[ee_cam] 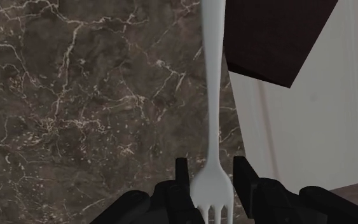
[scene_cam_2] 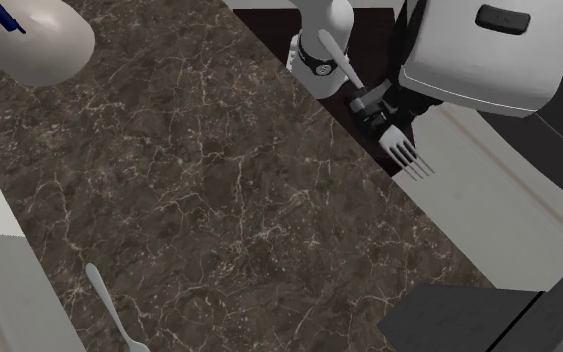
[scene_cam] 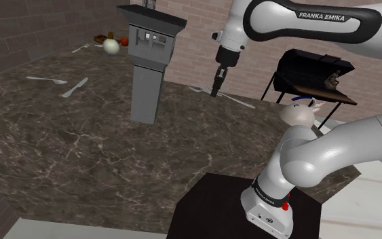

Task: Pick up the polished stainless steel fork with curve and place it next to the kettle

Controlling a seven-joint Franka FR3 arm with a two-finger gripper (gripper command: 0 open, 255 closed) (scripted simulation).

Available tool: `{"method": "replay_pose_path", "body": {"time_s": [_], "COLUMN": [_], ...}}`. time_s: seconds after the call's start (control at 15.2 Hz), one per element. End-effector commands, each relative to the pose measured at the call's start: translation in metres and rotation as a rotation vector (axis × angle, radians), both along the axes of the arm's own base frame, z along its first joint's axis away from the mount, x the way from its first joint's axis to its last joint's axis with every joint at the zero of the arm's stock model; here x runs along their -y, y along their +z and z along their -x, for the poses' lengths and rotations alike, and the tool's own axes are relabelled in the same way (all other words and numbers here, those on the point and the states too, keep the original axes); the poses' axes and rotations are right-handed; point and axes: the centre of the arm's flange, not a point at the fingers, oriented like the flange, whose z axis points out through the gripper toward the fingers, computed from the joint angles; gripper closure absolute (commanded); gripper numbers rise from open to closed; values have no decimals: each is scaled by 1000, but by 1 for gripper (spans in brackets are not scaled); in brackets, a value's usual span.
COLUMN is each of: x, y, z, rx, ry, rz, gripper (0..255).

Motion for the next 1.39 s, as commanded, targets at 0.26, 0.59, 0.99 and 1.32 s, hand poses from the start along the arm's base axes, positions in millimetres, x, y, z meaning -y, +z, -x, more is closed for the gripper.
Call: {"method": "replay_pose_path", "body": {"time_s": [0.26,0.59,0.99,1.32], "x": [-1,57,125,182], "y": [30,30,31,31], "z": [1,34,74,107], "rx": [0,0,0,0], "ry": [0,0,0,0], "rz": [0,0,0,0], "gripper": [255,255,255,255]}}
